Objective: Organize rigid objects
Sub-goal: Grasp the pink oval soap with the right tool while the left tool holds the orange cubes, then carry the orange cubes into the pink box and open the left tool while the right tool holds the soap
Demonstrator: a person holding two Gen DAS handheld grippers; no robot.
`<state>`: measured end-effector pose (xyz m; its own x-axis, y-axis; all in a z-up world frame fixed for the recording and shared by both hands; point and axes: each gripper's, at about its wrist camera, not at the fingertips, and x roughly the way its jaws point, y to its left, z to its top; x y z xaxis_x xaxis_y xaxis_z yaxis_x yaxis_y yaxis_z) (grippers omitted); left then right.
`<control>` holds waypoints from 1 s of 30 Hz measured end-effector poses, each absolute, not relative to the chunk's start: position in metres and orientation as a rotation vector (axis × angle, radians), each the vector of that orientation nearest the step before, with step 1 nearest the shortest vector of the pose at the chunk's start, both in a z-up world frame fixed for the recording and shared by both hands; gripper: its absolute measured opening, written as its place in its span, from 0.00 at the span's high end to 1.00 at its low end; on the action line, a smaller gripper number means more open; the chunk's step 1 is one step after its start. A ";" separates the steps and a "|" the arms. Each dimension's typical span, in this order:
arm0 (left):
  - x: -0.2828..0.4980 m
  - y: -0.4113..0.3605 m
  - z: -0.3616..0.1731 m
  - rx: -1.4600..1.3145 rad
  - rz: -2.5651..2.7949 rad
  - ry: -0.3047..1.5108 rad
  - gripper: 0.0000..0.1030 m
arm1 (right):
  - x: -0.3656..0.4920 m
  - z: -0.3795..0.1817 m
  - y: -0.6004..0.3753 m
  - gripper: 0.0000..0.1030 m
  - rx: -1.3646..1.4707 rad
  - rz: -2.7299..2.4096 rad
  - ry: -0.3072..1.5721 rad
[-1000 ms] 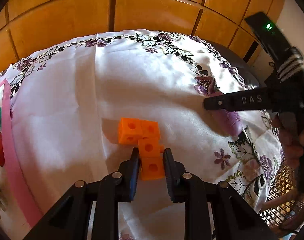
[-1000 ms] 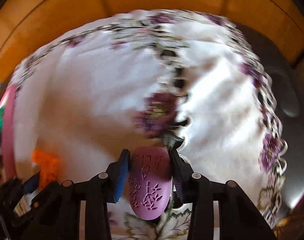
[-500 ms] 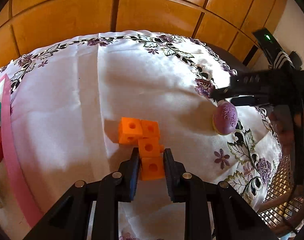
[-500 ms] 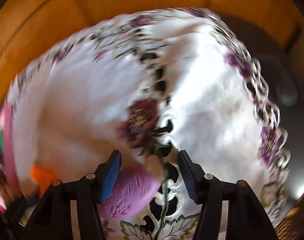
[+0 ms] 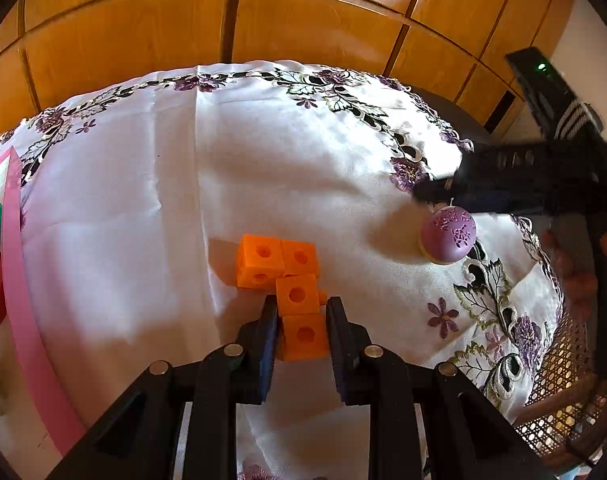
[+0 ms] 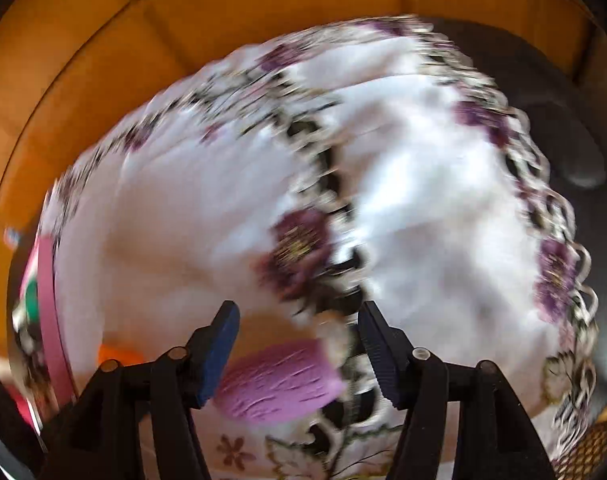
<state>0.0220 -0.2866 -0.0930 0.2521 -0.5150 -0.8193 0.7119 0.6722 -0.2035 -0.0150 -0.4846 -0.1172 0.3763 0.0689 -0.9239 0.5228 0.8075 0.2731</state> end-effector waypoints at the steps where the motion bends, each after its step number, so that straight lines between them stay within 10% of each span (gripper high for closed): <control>1: 0.022 -0.286 -0.093 0.225 -0.844 1.015 0.77 | -0.014 -0.116 -0.479 0.36 0.568 -0.311 1.177; 28: 0.023 -0.286 -0.093 0.222 -0.851 1.015 0.77 | 0.006 -0.105 -0.416 0.30 0.318 -0.053 1.149; 30: 0.023 -0.286 -0.093 0.224 -0.852 1.013 0.77 | 0.007 -0.108 -0.406 0.46 0.253 -0.039 1.176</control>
<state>0.0226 -0.2862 -0.0926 0.2478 -0.5204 -0.8172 0.7155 0.6669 -0.2078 0.0072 -0.4062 -0.1079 0.3878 0.1016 -0.9161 0.1620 0.9709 0.1762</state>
